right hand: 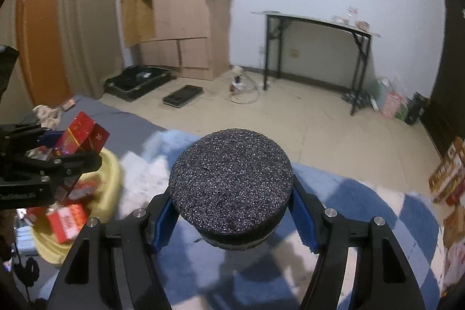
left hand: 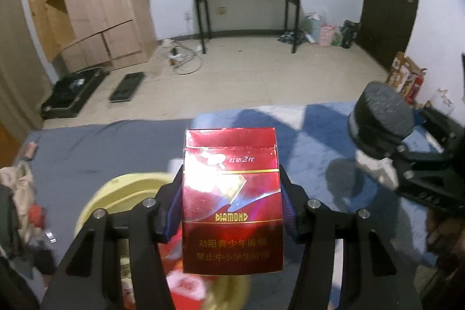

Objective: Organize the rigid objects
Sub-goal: 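Carry Diamond box and foam cylinder to the yellow tray and release both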

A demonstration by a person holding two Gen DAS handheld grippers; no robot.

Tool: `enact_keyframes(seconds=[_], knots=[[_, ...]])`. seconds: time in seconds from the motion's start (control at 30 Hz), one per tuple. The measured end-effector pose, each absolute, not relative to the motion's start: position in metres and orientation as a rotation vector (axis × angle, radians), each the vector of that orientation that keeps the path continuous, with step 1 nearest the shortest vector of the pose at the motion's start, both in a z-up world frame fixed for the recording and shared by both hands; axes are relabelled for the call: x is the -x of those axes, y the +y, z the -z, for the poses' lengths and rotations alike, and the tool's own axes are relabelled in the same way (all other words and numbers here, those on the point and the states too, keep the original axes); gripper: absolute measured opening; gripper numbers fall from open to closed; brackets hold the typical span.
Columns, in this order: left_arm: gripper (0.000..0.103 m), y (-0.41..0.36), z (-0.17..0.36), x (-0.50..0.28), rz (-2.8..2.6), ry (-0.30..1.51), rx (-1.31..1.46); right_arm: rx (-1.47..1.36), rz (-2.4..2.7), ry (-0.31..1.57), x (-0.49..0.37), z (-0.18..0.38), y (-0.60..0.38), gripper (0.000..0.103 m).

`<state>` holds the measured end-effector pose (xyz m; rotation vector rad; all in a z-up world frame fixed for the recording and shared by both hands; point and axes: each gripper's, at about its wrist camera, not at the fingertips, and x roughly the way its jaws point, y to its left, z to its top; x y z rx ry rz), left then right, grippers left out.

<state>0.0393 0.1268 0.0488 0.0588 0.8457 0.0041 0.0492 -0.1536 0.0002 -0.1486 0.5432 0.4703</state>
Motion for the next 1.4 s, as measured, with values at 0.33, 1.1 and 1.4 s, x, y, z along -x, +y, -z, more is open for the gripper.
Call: enact_keyframes(seconds=[0.33,1.1,1.4], knots=[[0.057,0.235,-0.033,0.013,-0.180,0.878,0.092,0.269,-0.673,0.513,0.013,-0.005,-0.049,0.068],[0.058,0.305,0.047,0.020,-0.197,0.956,0.199,0.425,-0.805,0.660,-0.039,0.058,0.100,0.068],[0.091,0.304,0.043,0.019,-0.228,0.920,0.197,0.439,-0.811,0.653,-0.037,0.068,0.104,0.072]])
